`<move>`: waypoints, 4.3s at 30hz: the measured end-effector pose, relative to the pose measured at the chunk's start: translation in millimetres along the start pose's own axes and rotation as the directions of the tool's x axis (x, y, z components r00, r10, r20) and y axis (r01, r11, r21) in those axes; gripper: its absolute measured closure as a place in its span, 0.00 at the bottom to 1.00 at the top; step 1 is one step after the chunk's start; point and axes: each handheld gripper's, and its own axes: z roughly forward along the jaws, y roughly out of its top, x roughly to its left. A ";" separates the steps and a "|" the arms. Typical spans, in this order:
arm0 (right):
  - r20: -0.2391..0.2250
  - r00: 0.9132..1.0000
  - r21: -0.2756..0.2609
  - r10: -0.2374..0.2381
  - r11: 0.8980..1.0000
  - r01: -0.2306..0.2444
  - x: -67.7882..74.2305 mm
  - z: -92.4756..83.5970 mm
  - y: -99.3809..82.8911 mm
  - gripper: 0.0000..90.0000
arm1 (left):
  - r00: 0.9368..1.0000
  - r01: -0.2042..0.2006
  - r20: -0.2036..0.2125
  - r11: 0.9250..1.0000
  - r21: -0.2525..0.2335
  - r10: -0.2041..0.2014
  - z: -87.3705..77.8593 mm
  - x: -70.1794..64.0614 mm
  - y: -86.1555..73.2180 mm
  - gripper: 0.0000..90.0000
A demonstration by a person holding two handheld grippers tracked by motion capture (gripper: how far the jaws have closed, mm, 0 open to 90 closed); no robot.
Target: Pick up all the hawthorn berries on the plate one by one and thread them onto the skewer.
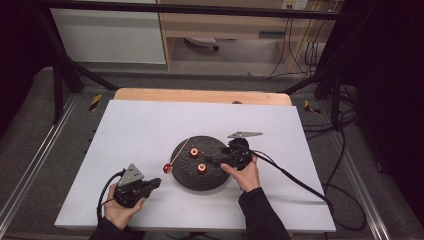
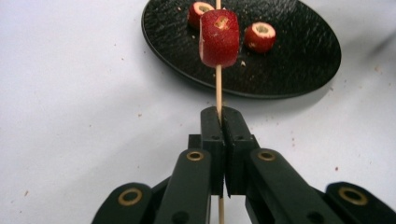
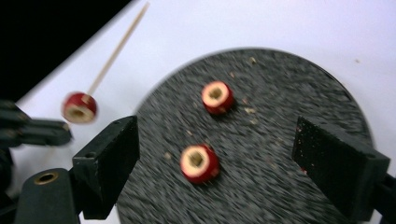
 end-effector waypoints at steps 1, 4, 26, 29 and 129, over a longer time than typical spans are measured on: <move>0.015 1.000 0.025 -0.026 0.999 0.025 -0.1 0.3 2.2 0.17 | 1.000 -0.006 0.002 1.000 0.004 0.006 -0.5 0.0 -1.0 0.98; 0.027 0.997 0.098 -0.070 0.993 0.067 2.9 1.5 9.3 0.17 | 1.000 -0.020 0.003 1.000 0.006 0.020 -3.4 0.0 -2.8 0.98; 0.017 0.969 0.482 -0.245 0.851 0.207 35.3 53.6 36.8 0.44 | 1.000 -0.008 -0.009 0.999 0.033 0.008 -2.7 6.8 -8.9 0.98; 0.019 0.971 0.506 -0.240 0.840 0.197 34.5 60.2 36.0 0.49 | 1.000 -0.006 -0.009 0.999 0.033 0.007 -2.7 6.9 -9.0 0.98; -0.112 0.987 -0.462 0.119 0.873 -0.158 16.6 12.2 10.0 0.68 | 0.999 0.048 0.008 0.997 -0.057 -0.047 -7.4 -8.7 -3.9 0.98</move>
